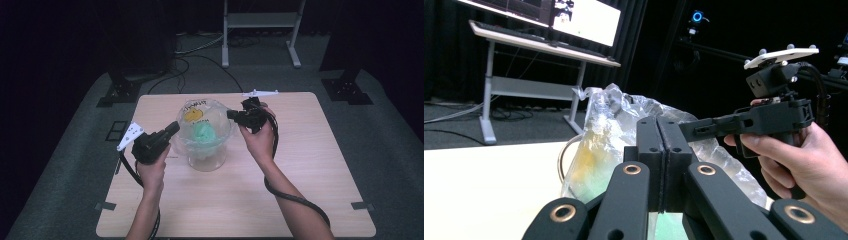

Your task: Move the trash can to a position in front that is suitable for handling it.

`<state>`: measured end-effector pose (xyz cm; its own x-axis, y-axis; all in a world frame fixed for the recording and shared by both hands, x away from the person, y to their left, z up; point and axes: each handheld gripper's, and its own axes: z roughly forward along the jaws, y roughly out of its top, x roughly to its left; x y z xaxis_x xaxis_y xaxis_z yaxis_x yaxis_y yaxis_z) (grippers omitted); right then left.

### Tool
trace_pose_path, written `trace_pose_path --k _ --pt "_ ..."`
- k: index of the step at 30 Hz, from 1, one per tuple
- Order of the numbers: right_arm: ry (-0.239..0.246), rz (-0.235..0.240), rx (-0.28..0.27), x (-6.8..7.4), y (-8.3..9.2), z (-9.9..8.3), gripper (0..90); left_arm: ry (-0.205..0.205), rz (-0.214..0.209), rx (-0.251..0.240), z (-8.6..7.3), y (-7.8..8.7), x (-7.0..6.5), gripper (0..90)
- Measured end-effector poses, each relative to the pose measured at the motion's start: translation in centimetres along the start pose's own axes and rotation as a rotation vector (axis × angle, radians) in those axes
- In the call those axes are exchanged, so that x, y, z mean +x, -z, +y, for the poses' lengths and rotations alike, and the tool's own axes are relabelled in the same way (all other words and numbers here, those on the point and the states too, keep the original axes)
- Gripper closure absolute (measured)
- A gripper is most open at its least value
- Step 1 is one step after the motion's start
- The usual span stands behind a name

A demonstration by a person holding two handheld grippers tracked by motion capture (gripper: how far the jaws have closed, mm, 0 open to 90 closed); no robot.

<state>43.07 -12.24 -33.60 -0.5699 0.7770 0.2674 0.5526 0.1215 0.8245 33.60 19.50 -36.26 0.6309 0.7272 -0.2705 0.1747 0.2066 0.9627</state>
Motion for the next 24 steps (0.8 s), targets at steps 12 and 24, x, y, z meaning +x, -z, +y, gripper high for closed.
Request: trace_pose_path --k 12,24 --pt "-0.036 0.317 0.061 3.4 -0.6 0.1 89.1 -0.004 -0.080 0.055 -1.3 -1.5 -1.6 89.6" --pt "-0.106 0.447 0.058 4.0 -1.4 0.2 86.3 -0.060 -0.102 0.112 -2.3 -2.7 -3.1 89.5"
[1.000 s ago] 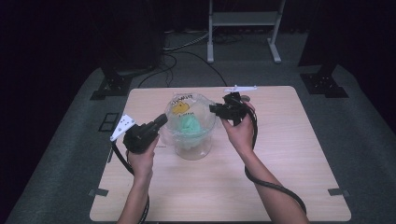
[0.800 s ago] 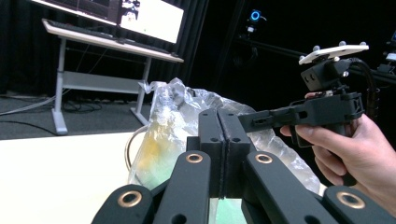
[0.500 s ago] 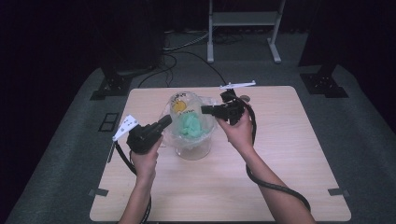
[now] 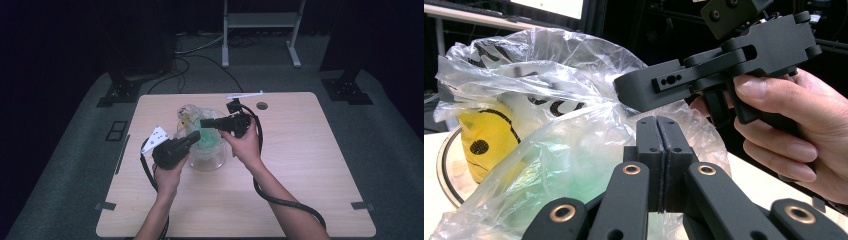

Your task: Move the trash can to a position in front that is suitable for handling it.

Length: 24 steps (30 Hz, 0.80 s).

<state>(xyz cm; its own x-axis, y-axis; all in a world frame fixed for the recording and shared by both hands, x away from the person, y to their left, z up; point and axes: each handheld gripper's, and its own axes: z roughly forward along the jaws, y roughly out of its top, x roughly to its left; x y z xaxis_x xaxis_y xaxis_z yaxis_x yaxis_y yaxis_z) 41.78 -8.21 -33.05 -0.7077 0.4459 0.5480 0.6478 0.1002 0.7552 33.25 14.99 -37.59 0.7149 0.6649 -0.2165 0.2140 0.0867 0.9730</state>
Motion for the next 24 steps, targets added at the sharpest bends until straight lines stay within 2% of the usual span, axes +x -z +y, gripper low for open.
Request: trace_pose_path --k 4,8,12,24 --pt "-0.025 0.038 -0.004 -0.13 -0.17 -0.05 85.2 0.013 -0.014 -0.002 -0.05 -0.09 -0.04 89.1" --pt "-0.004 0.035 0.004 0.15 -0.38 0.04 85.0 0.020 -0.019 -0.004 -0.09 -0.10 0.01 89.2" --pt "-0.013 0.043 0.000 0.07 -0.43 0.17 81.9 0.019 -0.020 0.000 -0.13 -0.19 -0.03 89.2" --pt "0.030 0.004 0.036 0.60 -0.97 0.28 75.8 -0.003 -0.026 0.006 -0.09 -0.37 -0.61 89.3"
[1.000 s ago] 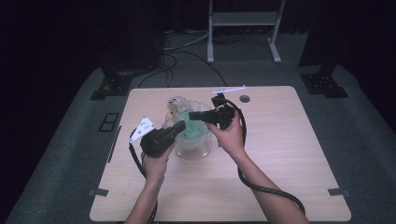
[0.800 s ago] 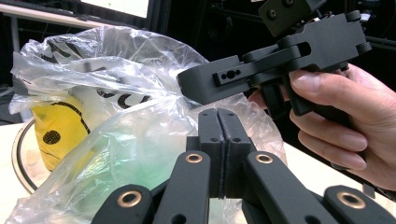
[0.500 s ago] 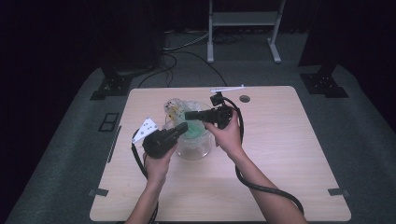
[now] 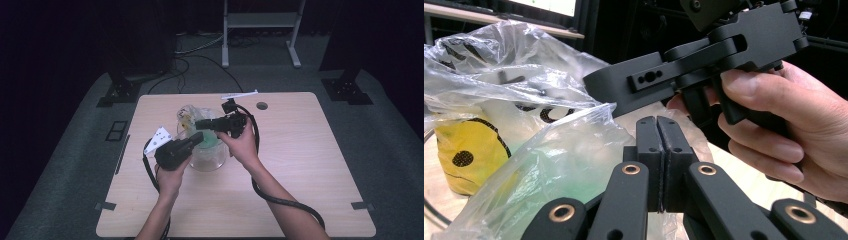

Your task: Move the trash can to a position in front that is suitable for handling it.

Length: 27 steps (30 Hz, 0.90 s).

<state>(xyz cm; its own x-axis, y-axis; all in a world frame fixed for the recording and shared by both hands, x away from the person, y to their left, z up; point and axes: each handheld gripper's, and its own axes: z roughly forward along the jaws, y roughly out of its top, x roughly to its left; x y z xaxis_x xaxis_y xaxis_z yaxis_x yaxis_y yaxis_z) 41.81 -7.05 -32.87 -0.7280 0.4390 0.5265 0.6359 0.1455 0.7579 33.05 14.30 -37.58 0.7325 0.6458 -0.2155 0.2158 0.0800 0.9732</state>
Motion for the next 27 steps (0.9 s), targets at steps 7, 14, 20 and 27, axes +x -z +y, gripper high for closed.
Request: trace_pose_path --k 7,14,20,27 --pt "-0.001 -0.026 0.015 -0.1 -0.1 -0.1 87.8 -0.005 0.001 0.007 0.0 -0.1 -0.1 88.5" --pt "-0.018 -0.050 0.007 -0.6 0.2 -0.1 89.9 0.000 -0.005 0.007 0.3 0.1 -0.2 77.1" --pt "-0.042 -0.055 -0.008 -1.5 0.5 -0.3 90.0 0.012 0.000 -0.003 0.9 0.7 0.1 68.9" --pt "-0.064 -0.057 -0.028 -2.1 1.2 -0.4 90.0 0.050 0.005 -0.026 1.3 1.7 1.1 61.1"
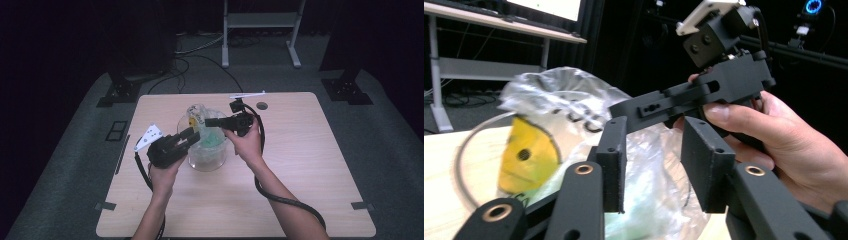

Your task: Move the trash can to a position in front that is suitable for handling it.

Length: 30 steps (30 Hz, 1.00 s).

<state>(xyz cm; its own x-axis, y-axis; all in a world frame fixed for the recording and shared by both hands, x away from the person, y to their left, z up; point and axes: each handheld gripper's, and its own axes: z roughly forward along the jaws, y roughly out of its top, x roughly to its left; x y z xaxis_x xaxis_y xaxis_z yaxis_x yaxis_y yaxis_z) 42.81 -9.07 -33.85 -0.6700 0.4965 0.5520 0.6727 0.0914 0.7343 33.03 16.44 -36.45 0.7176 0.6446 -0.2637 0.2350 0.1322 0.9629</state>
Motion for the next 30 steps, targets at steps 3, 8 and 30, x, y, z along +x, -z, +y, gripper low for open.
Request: trace_pose_path --k 3,8,30 --pt "0.001 -0.001 -0.008 0.0 0.3 0.1 90.0 0.023 0.006 -0.019 0.3 0.5 0.4 57.0" --pt "0.001 -0.001 -0.024 -0.1 1.0 0.5 90.0 0.058 0.012 -0.044 0.8 1.4 1.1 47.9" --pt "0.021 0.012 -0.141 0.9 5.8 3.3 90.0 0.137 0.053 -0.099 1.0 2.9 2.7 30.6"
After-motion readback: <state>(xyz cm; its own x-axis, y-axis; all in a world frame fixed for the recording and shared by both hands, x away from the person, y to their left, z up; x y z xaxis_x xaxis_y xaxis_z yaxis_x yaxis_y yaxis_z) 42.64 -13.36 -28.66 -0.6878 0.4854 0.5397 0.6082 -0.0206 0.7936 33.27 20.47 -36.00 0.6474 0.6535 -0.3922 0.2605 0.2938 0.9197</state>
